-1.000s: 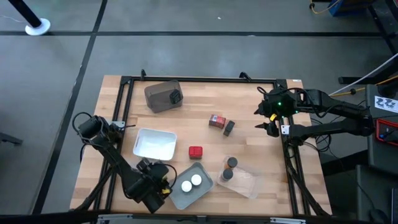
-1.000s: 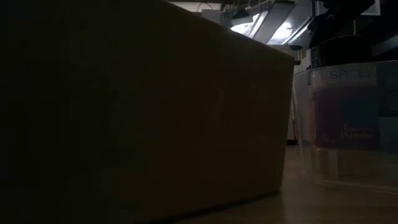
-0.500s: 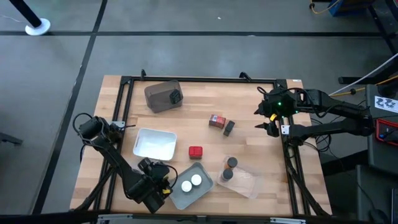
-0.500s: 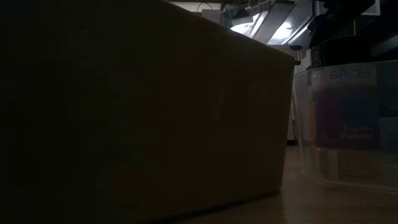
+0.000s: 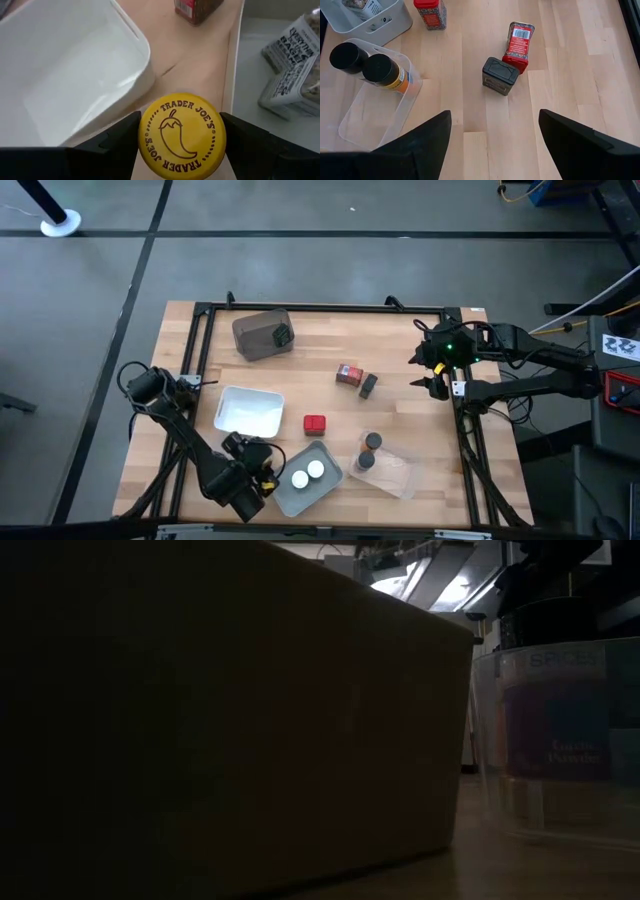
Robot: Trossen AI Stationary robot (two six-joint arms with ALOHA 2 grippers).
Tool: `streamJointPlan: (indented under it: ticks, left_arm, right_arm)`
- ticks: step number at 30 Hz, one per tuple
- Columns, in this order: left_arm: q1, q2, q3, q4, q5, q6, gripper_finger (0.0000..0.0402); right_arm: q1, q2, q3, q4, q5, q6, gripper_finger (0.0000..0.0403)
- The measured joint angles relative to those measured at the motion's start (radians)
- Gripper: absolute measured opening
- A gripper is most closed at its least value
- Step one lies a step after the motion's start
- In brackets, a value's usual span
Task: Sort spices by type
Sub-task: Put the yellow seasoning bottle into the left transparent bin
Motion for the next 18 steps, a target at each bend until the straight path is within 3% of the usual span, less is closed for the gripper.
streamJointPlan:
  ticks: [6,18]
  left_arm:
    - [0.012,0.000,0.000,0.010,0.088,-0.021,0.0246]
    - [0.059,0.000,0.000,0.010,0.098,0.100,0.0257]
  right_arm:
    - [0.000,0.000,0.000,0.000,0.000,0.000,0.0301]
    - [0.000,0.000,0.000,0.000,0.000,0.000,0.0301]
